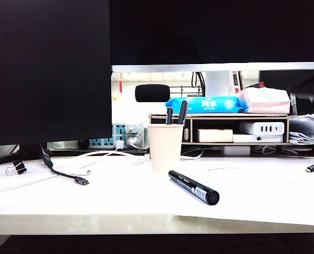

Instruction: Pick up the marker from the paper cup and put it on the table.

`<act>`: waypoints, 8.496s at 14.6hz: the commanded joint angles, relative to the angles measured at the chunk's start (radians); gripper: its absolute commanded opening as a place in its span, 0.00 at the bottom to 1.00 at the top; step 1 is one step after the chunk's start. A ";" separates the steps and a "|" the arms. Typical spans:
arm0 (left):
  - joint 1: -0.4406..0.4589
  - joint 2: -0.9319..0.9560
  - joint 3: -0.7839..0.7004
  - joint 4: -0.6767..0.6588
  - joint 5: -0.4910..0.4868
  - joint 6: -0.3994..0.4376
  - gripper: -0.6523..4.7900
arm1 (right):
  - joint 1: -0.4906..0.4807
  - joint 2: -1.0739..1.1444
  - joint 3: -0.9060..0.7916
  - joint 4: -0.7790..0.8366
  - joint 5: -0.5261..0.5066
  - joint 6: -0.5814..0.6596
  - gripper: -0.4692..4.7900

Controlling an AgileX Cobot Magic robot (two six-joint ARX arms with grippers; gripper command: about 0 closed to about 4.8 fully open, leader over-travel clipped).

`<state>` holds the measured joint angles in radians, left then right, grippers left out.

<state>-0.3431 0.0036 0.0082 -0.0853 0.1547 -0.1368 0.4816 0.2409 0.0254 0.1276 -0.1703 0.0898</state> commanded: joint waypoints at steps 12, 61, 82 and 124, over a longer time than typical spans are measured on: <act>0.002 0.000 0.001 0.127 -0.132 0.129 0.11 | 0.000 -0.002 -0.001 0.121 0.105 -0.068 0.08; 0.300 0.000 0.001 0.075 -0.195 0.057 0.11 | 0.000 -0.003 -0.001 0.130 0.105 -0.068 0.08; 0.301 0.000 0.001 0.057 -0.174 0.122 0.11 | 0.000 -0.003 -0.001 0.130 0.105 -0.068 0.08; 0.301 0.000 0.001 0.056 -0.174 0.122 0.11 | -0.472 -0.238 -0.014 -0.079 0.086 -0.034 0.08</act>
<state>-0.0448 0.0036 0.0082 -0.0402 -0.0219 -0.0185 0.0090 0.0032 0.0120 0.0319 -0.0818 0.0547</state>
